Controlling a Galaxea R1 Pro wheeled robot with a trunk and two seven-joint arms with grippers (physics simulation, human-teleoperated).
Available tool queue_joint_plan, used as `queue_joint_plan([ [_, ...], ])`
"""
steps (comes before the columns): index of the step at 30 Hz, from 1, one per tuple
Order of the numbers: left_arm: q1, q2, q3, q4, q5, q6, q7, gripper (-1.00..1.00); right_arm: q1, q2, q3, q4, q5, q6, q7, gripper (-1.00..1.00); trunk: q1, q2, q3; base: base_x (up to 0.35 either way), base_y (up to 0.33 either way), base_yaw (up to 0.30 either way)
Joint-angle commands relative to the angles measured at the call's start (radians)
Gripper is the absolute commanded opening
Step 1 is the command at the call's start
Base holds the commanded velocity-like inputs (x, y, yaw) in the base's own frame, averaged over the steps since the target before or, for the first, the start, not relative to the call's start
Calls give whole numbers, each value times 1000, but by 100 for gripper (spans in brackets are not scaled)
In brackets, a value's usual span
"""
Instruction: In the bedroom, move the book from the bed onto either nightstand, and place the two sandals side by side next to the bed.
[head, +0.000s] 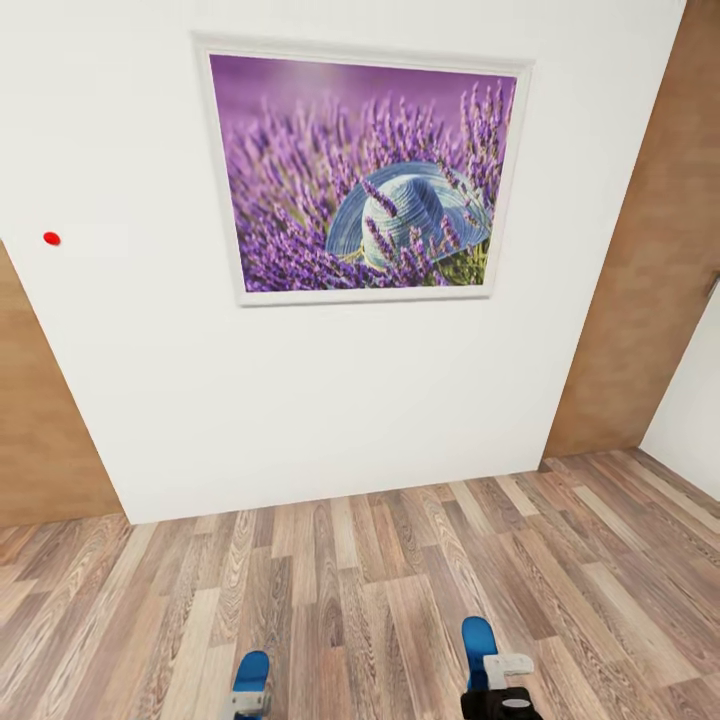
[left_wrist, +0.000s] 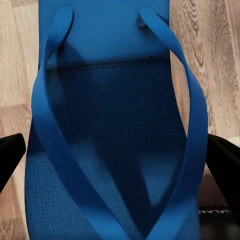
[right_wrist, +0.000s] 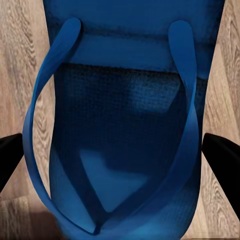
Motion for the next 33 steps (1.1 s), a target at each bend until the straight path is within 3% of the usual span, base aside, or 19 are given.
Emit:
queue_joint_plan([
  [1, 3, 0, -6, -2, 5, 1, 2, -100, 0, 0, 8, -2, -7, 7, -6, -100, -4, 6, 2, 0, 0, 0],
  [8, 46, 1, -4, -3, 11, -18, 3, -100, 0, 7, 8, 3, -7, 7, -6, -100, -12, 20, 8, 0, 0, 0],
  [33, 53, -1, -3, -10, 12, -22, 4, -100, 0, 8, 8, 5, -6, 8, -4, -100, -15, 27, -20, 0, 0, 0],
])
